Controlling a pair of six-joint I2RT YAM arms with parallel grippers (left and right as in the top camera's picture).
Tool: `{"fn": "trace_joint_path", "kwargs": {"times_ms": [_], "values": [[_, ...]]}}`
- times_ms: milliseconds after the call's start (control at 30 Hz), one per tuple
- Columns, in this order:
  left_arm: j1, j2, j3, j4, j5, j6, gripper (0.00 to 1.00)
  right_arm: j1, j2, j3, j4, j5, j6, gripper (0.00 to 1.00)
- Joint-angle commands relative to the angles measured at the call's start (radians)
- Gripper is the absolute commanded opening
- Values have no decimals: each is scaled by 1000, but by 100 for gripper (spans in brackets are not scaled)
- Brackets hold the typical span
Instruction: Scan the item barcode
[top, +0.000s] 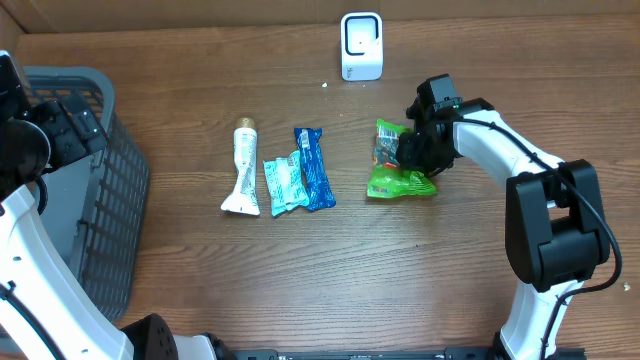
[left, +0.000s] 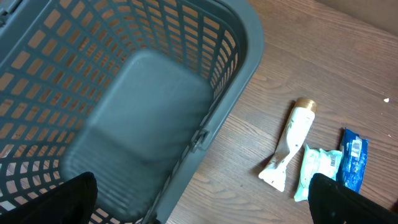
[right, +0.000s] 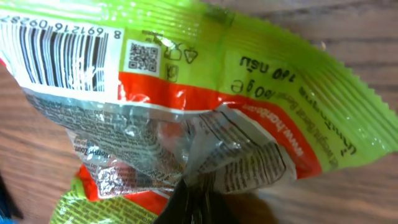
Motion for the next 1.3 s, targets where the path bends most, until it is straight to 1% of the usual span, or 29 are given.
{"fn": "trace_joint_path", "kwargs": {"times_ms": [0, 67, 167, 333, 467, 633, 767, 800, 833, 867, 900, 967, 1000, 1167, 1267], "values": [[5, 2, 14, 1, 5, -14, 100, -5, -19, 66, -39, 55, -105, 4], [5, 2, 14, 1, 5, -14, 100, -5, -55, 85, -58, 111, -150, 4], [5, 2, 14, 1, 5, -14, 100, -1, -100, 87, -66, 145, -239, 4], [5, 2, 14, 1, 5, -14, 100, -2, -136, 87, -89, 208, -285, 4], [5, 2, 14, 1, 5, -14, 100, -3, -137, 87, -90, 206, -286, 4], [5, 2, 14, 1, 5, -14, 100, -3, -140, 88, -86, 154, -285, 4], [5, 2, 14, 1, 5, -14, 100, -7, -140, 88, -83, 147, -233, 4], [5, 2, 14, 1, 5, -14, 100, -10, -140, 88, -83, 146, -220, 12], [5, 2, 14, 1, 5, -14, 100, -16, -140, 88, -84, 148, -199, 44], [5, 2, 14, 1, 5, -14, 100, -21, -140, 88, -85, 147, -172, 68], [5, 2, 14, 1, 5, -14, 99, -29, -140, 88, -87, 147, -137, 82], [5, 2, 14, 1, 5, -14, 100, -53, -140, 88, -99, 138, -64, 92], [5, 2, 14, 1, 5, -14, 99, -67, -140, 88, -106, 121, -39, 94], [5, 2, 14, 1, 5, -14, 99, -158, -128, 85, -174, -83, 53, 95], [5, 2, 14, 1, 5, -14, 100, -179, -113, 62, -185, -172, 116, 94]]}}
